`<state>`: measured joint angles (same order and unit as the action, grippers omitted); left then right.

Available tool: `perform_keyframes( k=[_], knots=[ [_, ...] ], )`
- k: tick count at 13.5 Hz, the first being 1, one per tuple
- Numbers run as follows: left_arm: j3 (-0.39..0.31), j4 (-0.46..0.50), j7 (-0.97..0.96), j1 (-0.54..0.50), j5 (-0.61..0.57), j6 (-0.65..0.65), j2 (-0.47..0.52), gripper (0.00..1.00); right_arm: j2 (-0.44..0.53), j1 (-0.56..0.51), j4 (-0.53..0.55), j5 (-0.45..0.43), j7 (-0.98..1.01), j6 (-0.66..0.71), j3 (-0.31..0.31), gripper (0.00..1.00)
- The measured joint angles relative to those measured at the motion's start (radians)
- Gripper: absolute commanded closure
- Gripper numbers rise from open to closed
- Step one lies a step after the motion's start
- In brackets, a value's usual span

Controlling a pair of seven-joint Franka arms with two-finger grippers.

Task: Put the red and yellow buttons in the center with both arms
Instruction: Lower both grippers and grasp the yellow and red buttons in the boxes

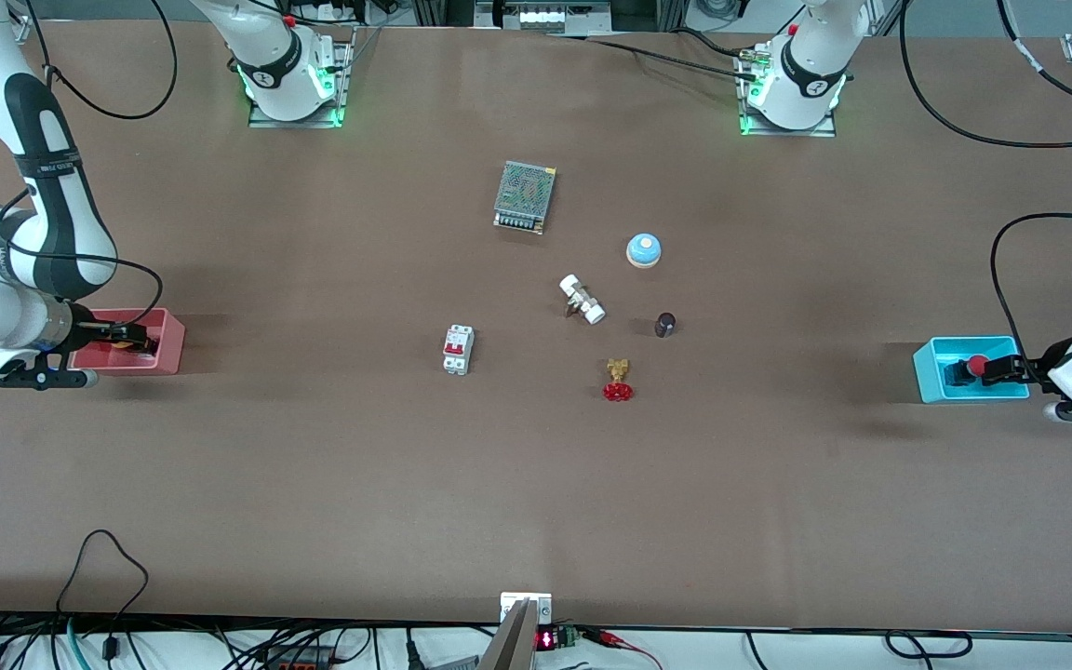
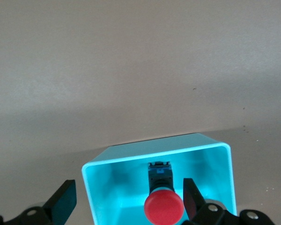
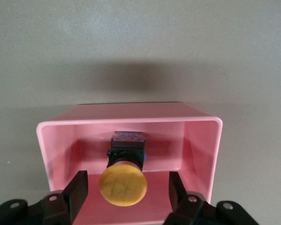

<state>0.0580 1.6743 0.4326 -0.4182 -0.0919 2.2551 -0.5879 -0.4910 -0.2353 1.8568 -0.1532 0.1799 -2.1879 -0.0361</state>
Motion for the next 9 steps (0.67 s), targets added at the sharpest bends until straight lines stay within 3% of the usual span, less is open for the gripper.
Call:
perform_keyframes(
  k=[5,9],
  knots=[
    [0.005,0.025,-0.044,-0.001,0.013,0.003,-0.013,0.01,-0.017,-0.004,0.0,0.0,0.003,-0.004,0.0,0.31],
    [0.005,0.06,-0.075,-0.002,0.014,0.008,-0.016,0.09,-0.018,-0.003,0.0,0.0,0.013,-0.005,0.002,0.46]
  ],
)
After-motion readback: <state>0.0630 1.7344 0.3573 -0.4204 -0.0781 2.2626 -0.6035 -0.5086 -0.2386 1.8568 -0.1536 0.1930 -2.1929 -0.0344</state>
